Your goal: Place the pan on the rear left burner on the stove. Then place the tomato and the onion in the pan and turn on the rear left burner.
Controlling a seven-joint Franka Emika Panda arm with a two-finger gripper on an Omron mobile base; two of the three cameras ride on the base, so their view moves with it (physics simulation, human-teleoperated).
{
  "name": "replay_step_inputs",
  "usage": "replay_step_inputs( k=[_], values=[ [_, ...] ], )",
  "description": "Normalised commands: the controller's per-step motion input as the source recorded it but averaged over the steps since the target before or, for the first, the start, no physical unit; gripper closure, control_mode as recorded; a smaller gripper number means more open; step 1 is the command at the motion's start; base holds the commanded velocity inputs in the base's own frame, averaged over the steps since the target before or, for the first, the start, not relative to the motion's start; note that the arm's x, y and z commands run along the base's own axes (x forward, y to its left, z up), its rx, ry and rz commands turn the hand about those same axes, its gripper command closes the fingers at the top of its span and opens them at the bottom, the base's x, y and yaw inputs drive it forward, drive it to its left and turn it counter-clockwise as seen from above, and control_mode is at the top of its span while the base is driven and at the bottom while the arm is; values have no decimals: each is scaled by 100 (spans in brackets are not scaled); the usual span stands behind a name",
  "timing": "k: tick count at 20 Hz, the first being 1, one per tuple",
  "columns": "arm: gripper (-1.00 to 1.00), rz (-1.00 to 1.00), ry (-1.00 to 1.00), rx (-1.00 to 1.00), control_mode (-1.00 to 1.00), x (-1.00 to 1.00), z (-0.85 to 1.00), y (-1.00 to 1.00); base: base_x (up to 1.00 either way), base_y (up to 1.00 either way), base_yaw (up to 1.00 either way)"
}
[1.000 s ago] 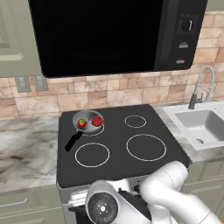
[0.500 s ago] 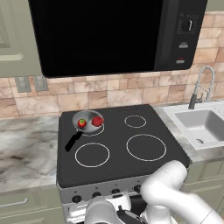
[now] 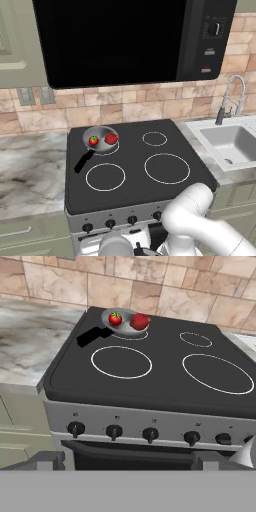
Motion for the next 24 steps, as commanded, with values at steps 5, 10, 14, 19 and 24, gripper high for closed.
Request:
replay_step_inputs(
  k=[5,10,14,19,24],
  values=[
    [-100,1,-3,2,-100,4,-24,0,0,0,0],
    [-100,0,-6,2,-100,24,-26,0,0,0,0],
    [-100,0,-6,1,-100,36,-22,0,0,0,0],
    [-100,0,-3,1,-100,32,-20,0,0,0,0],
    [-100,0,0,0,-100,5,-27,0,0,0,0]
  ],
)
